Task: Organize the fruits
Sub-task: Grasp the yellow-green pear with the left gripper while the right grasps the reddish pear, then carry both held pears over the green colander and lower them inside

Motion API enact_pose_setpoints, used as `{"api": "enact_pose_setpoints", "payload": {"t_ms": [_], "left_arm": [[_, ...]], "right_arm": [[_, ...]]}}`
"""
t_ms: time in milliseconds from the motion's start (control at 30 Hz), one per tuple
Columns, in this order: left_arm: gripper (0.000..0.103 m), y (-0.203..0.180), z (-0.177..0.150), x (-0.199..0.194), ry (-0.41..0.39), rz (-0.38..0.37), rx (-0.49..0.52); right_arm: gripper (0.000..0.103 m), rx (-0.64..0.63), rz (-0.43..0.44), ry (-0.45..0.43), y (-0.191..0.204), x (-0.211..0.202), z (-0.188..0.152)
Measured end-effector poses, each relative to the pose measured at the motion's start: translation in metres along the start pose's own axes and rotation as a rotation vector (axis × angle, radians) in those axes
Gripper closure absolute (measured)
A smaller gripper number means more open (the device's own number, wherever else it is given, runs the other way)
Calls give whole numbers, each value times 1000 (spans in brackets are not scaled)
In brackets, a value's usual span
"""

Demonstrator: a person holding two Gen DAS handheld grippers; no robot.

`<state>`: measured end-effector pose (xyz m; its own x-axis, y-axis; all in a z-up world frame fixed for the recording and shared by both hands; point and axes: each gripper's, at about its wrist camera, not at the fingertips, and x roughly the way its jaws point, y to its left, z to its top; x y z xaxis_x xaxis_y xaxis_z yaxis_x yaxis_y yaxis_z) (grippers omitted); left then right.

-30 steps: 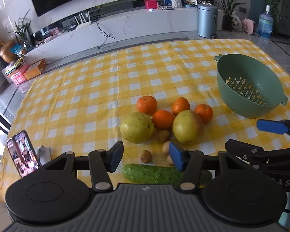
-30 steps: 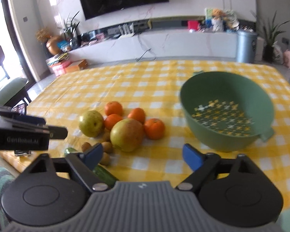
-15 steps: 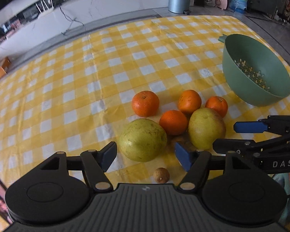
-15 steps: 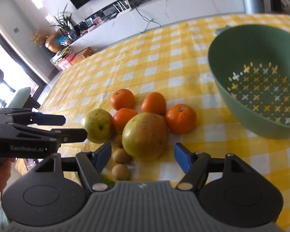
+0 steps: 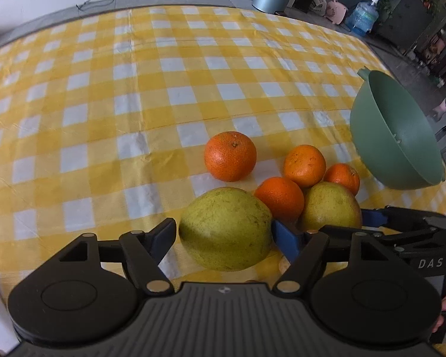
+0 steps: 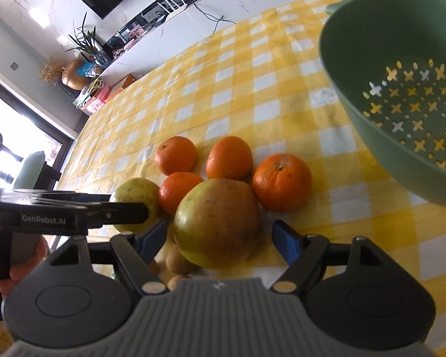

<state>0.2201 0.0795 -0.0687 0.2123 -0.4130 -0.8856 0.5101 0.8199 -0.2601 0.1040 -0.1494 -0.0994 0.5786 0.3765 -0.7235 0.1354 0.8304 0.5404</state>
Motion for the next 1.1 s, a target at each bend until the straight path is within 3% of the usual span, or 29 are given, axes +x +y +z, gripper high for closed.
{"api": "enact_pose_setpoints", "payload": {"t_ms": [167, 400, 800, 1100], "left_arm": [[15, 10, 1, 8, 8, -52, -42], [18, 7, -3, 10, 5, -40, -55], [19, -18, -10, 6, -45, 120, -30], [19, -44, -8, -27, -97, 201, -27]], "right_arm": [[27, -30, 7, -19, 3, 3, 1], [41, -54, 26, -19, 4, 8, -1], [41, -152, 31, -41, 13, 3, -8], [41, -248, 11, -96, 24, -26, -6]]}}
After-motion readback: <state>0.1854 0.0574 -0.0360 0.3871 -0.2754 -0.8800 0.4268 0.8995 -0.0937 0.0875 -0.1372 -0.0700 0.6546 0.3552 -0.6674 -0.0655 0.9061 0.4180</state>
